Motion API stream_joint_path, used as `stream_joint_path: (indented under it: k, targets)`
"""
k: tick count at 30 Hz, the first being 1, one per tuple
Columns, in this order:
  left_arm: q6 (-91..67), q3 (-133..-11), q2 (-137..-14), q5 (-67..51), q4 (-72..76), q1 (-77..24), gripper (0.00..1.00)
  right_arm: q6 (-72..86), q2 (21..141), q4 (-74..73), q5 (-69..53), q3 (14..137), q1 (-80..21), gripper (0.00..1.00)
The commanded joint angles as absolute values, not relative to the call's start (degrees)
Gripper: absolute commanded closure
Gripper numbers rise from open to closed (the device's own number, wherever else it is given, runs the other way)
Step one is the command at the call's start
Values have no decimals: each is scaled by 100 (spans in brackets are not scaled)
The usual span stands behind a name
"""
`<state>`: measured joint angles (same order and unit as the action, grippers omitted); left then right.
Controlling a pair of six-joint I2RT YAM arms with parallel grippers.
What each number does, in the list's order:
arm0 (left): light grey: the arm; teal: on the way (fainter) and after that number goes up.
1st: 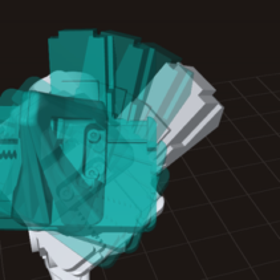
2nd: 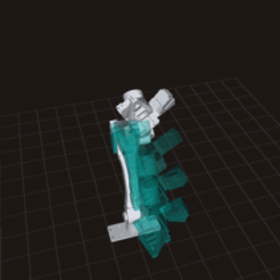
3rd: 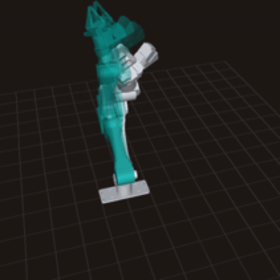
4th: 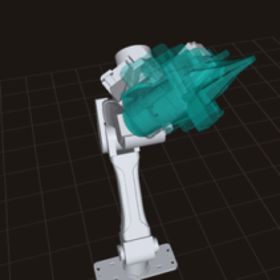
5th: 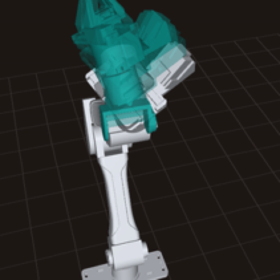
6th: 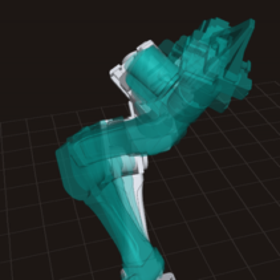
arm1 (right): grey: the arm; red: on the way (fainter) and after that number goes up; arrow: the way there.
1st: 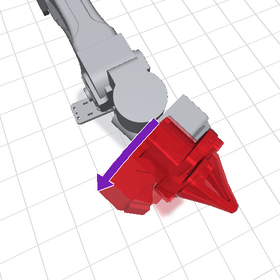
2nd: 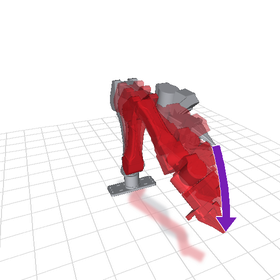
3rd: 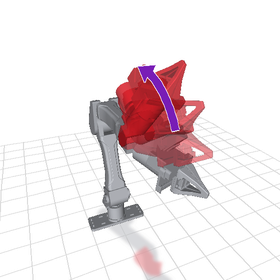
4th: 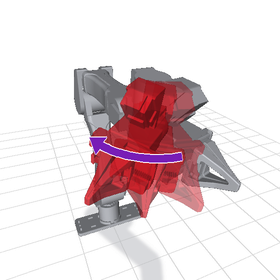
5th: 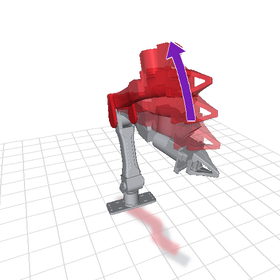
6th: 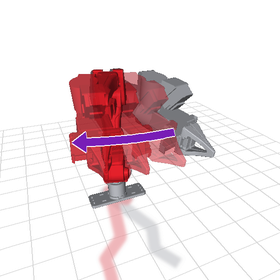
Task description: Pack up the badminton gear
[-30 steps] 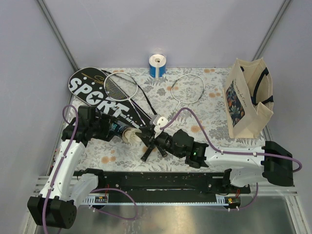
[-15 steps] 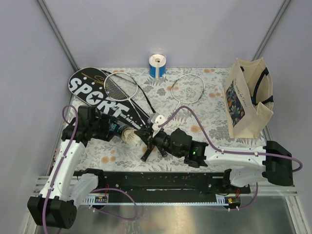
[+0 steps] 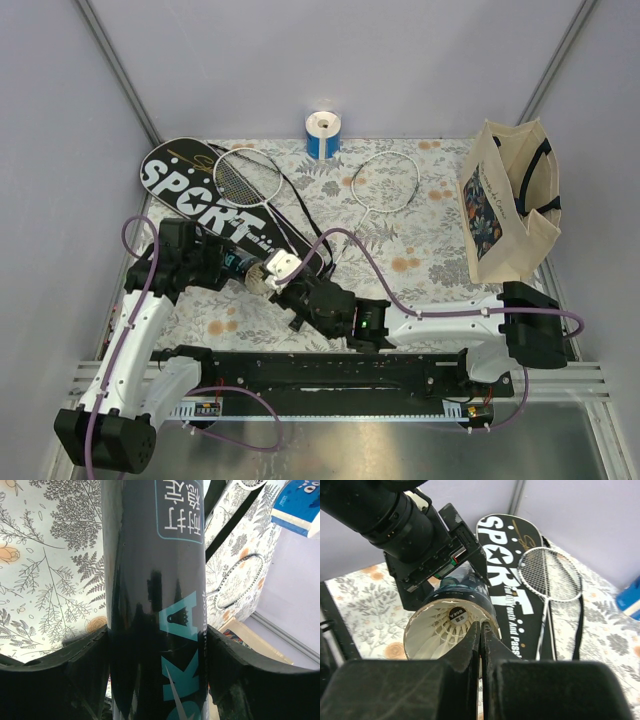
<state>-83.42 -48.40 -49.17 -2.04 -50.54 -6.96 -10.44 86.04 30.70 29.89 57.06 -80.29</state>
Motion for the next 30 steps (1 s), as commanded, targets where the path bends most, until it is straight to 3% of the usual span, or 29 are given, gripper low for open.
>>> stream_joint_path:
  k: [1,25,30]
  targets:
    - [-8332,-5185,-4904,-378,-4852,-791,85,-1722,8806,3428,3639,5977,-8218,100]
    - [-8279,-5124,-4421,-650,-4922,-817,85,-2250,9185,4280,3287,5564,-8183,100]
    - [-8271,-5063,-4403,-633,-4931,-809,85,-2180,8773,4228,3313,5344,-8191,86]
